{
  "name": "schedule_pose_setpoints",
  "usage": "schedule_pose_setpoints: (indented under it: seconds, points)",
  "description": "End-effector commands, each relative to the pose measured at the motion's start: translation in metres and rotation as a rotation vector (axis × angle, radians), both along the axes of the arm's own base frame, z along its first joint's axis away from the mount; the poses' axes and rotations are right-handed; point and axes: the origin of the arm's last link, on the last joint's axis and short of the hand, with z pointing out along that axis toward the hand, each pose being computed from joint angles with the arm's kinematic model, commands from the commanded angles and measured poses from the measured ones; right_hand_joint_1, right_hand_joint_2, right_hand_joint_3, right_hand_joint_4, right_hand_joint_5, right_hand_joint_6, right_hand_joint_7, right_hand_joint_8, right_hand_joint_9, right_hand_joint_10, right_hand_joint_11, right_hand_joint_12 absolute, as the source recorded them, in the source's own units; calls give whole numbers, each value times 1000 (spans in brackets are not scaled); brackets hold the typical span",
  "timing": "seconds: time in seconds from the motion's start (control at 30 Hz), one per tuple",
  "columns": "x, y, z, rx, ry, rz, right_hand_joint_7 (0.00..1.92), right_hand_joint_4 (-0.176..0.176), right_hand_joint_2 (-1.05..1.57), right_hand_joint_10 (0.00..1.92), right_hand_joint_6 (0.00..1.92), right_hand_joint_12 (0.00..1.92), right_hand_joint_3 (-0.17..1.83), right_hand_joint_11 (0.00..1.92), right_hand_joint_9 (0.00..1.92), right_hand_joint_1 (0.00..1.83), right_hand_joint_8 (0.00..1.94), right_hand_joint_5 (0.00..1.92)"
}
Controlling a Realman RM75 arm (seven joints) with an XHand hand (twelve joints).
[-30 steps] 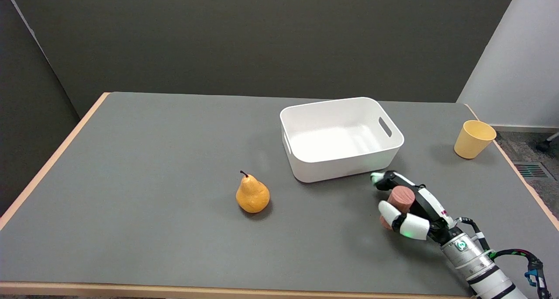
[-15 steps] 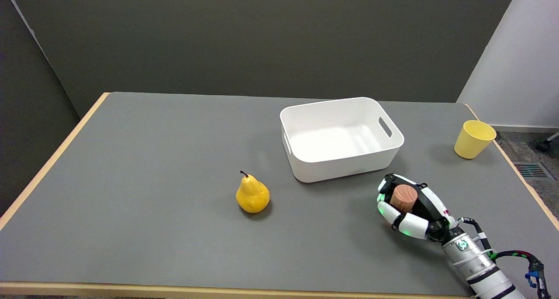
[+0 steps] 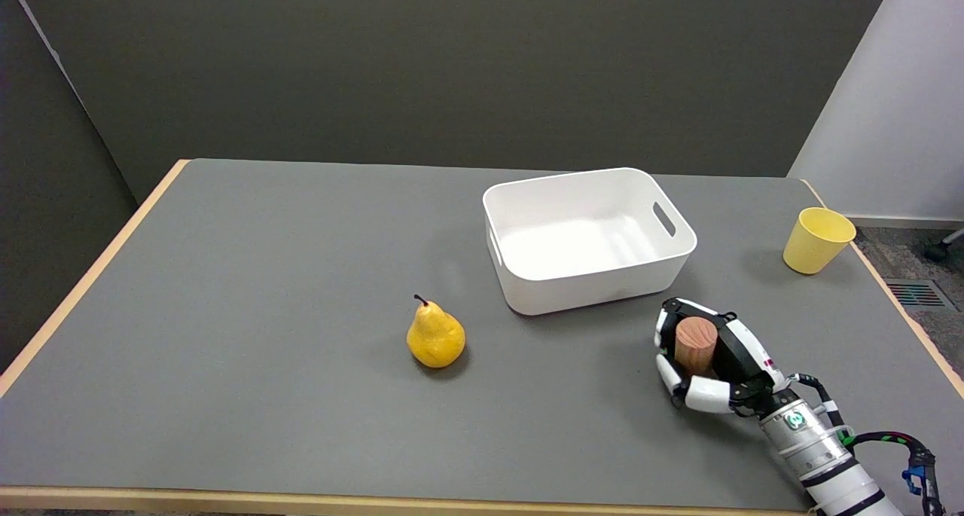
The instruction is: Pick up the wooden cylinder.
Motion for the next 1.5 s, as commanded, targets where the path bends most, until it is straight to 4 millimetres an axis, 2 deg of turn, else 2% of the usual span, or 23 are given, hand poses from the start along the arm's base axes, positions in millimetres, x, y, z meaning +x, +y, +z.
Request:
schedule_pose_setpoints:
  seconds: [0.03,0.2,0.6,0.73,0.93,1.17,1.3,1.5]
  points:
    - [9,-11,-1,-43,88,63,945,-105,464,1921,1705,1921,1497,1165,1053,1584,1691,639]
    - [12,-17,-1,-38,93,76,1002,-64,412,1921,1752,1921,1587,1204,1095,1599,1715,671]
    - [18,-27,1,-37,98,101,1004,-46,406,1921,1778,1921,1614,1214,1106,1603,1756,695]
    - [29,-37,1,-30,113,134,1010,-44,402,1921,1780,1921,1621,1220,1109,1605,1757,699]
    - [65,-59,5,-40,313,193,1024,-44,394,1921,1773,1921,1632,1229,1111,1607,1752,709]
    - [111,-90,13,-43,454,211,1035,-31,388,1921,1769,1921,1639,1229,1112,1608,1747,716]
    - [138,-113,13,-42,505,199,1036,-30,387,1921,1767,1921,1640,1230,1113,1609,1746,718]
    - [195,-157,8,-36,617,184,1039,-28,386,1921,1755,1921,1640,1227,1111,1609,1743,725]
